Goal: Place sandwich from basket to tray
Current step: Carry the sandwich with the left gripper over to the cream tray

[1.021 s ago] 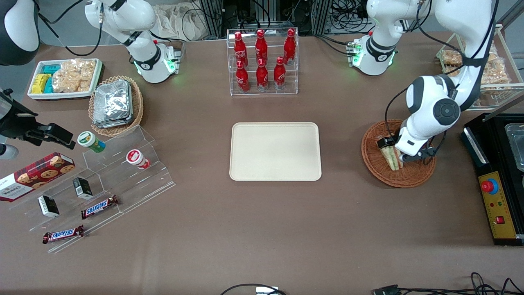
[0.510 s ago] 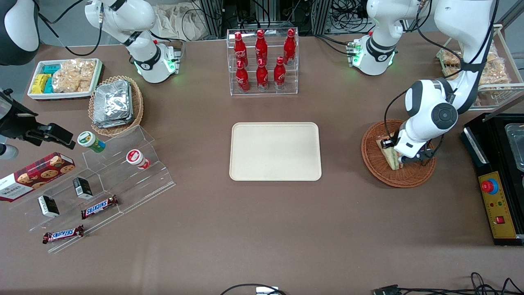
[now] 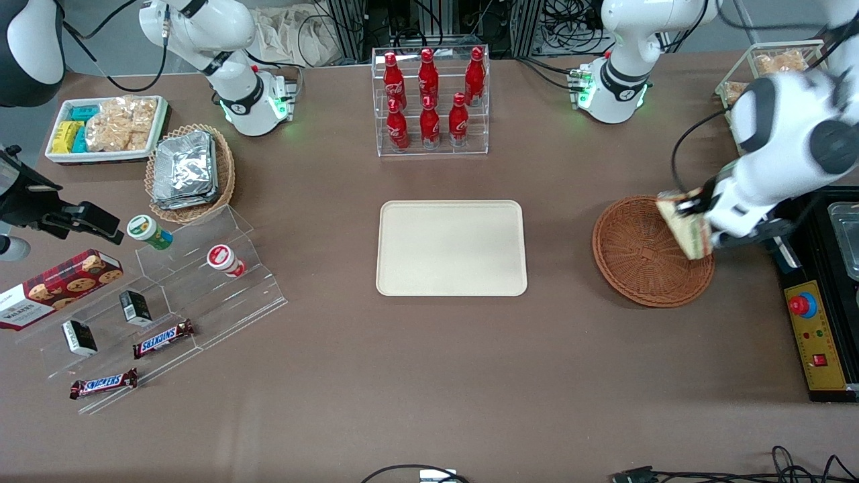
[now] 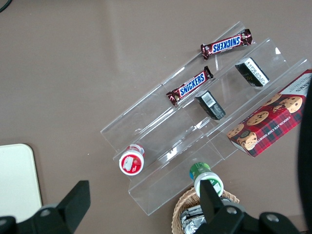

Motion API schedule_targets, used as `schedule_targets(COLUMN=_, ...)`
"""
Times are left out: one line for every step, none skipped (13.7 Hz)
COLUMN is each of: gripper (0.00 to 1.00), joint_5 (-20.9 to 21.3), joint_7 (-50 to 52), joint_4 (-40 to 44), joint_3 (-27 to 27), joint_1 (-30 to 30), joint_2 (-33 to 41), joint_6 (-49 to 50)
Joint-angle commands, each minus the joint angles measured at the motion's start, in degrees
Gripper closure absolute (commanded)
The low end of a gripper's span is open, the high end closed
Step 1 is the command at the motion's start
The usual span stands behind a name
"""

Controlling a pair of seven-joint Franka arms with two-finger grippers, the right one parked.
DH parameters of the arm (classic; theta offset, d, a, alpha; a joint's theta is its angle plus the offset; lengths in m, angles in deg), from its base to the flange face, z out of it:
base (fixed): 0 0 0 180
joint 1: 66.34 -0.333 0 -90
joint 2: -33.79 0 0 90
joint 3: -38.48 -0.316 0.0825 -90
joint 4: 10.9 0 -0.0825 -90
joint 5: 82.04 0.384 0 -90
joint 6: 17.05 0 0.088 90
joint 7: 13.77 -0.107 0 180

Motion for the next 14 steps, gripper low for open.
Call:
schedule_targets(gripper=1.00, joint_5=-0.3, joint_7=-4.4, joint_4=14.0, joint_3=0.2, joint_1=-0.3, joint_2=-0.9, joint_6=13.0)
schedule_targets(gripper=1.00, joint_5=-0.3, joint_7=-4.9, joint_4=18.9, joint_3=0.4, joint_1=0.0, joint_2=-1.8, joint_6=16.9)
schedule_targets(gripper=1.00, joint_5=-0.3, joint_7=-4.9, joint_4=22.3, joint_3=0.6, joint_1=0.3, joint_2=-2.6, joint_6=19.3)
schedule_targets(gripper=1.00, joint_5=-0.4, joint_7=-5.0, joint_4=23.9, joint_3=1.4, joint_1=0.8, joint_2=-2.7, joint_6=19.8)
schedule_targets(gripper=1.00, joint_5=-0.6, joint_7=-4.2, joint_4=24.6, joint_3=3.1, joint_1=1.7, joint_2=-2.8, joint_6=19.7)
schedule_targets(gripper=1.00, joint_5=-1.0, joint_7=-2.7, joint_4=25.7, joint_3=5.3, joint_1=2.5, joint_2=-3.8, joint_6=19.8)
schedule_targets(gripper=1.00, joint_5=-0.9, joint_7=1.6, joint_4=26.5, joint_3=8.7, joint_1=3.2, joint_2=-4.5, joint_6=19.7)
schedule_targets(gripper=1.00, joint_5=-0.8, joint_7=7.0, joint_4=28.3, joint_3=12.7, joint_1=4.0, joint_2=-6.4, joint_6=19.4)
schedule_targets(gripper=1.00, joint_5=-0.7, joint_7=12.1, joint_4=31.7, joint_3=16.7, joint_1=4.6, joint_2=-9.5, joint_6=19.6)
schedule_targets(gripper=1.00, joint_5=-0.9, joint_7=18.0, joint_4=34.0, joint_3=20.6, joint_1=4.7, joint_2=-12.2, joint_6=19.6)
schedule_targets(gripper=1.00, joint_5=-0.7, joint_7=24.3, joint_4=35.2, joint_3=25.2, joint_1=5.4, joint_2=-14.1, joint_6=19.3)
schedule_targets(gripper=1.00, joint_5=-0.3, joint_7=29.5, joint_4=36.9, joint_3=28.5, joint_1=6.1, joint_2=-17.0, joint_6=19.0)
schedule_targets(gripper=1.00, joint_5=-0.3, joint_7=33.9, joint_4=39.2, joint_3=30.5, joint_1=7.0, joint_2=-19.8, joint_6=19.0)
schedule_targets(gripper=1.00, joint_5=-0.2, joint_7=35.7, joint_4=40.4, joint_3=31.2, joint_1=8.8, joint_2=-21.9, joint_6=19.0)
